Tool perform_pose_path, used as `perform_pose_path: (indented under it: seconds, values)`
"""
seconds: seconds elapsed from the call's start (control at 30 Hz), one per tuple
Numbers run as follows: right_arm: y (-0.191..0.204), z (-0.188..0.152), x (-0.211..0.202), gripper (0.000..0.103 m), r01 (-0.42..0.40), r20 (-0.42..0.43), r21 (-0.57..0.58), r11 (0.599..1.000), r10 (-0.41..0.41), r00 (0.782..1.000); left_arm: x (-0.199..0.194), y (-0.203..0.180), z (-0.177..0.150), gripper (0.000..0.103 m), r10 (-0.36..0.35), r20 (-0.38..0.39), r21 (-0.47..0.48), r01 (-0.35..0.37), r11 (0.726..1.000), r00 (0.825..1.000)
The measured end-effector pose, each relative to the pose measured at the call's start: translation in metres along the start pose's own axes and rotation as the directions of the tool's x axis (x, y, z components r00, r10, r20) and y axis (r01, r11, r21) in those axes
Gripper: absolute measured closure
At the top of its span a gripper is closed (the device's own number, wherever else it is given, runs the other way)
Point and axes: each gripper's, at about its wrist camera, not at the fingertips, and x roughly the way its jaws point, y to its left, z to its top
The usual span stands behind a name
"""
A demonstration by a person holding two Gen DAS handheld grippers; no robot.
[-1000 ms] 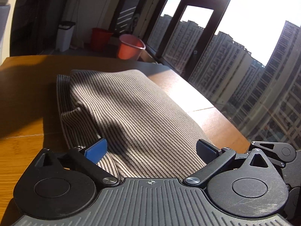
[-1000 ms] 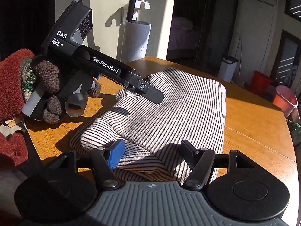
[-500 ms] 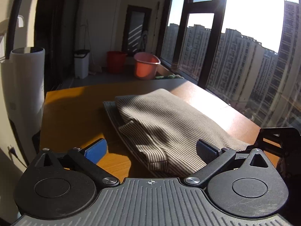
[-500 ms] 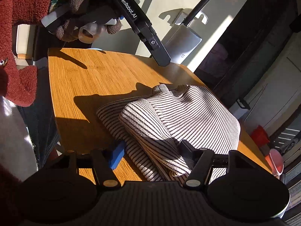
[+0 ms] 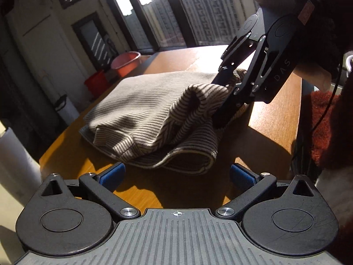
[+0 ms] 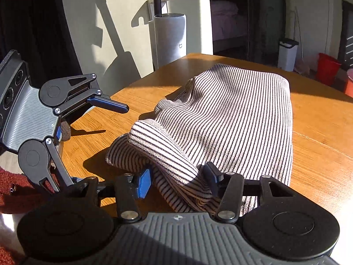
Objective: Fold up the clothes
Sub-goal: 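Move the right gripper to the sweater edge and close on it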
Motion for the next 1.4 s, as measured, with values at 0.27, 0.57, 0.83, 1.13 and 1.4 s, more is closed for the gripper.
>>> perform_pose_path:
  seconds: [0.27,0.57,0.83,1.13,1.4]
  values:
    - [0.038,-0.014,-0.015,0.031,0.097,0.054,-0.294,0.951,-0.085,0.995,0.018,-0.005,0.017,0.001,0.044,0.089,0.08,-0.051,0.995,0.995]
    - [0.072,-0.041,0.0,0.025,0.294,0.133,-0.578,0.761,-0.268,0.954,0.024,0.085,0.009,0.014,-0.214,0.184,-0.502,0.278,0.819,0.959]
    - [0.065,-0.027,0.005,0.07,0.261,0.093,-0.513,0.818,-0.249,0.964,0.006,0.122,0.003,0.009,-0.186,0.255,-0.604,0.307,0.735,0.949]
    - [0.055,0.0,-0.045,0.079,0.088,-0.061,-0.382,0.92,-0.12,0.991,0.023,0.174,0.003,0.009,-0.125,0.363,-0.718,0.362,0.595,0.923]
    - [0.047,0.076,-0.099,0.08,0.212,0.087,-0.423,0.881,-0.193,0.977,0.123,0.182,-0.004,0.01,-0.305,0.34,-0.782,0.447,0.434,0.89]
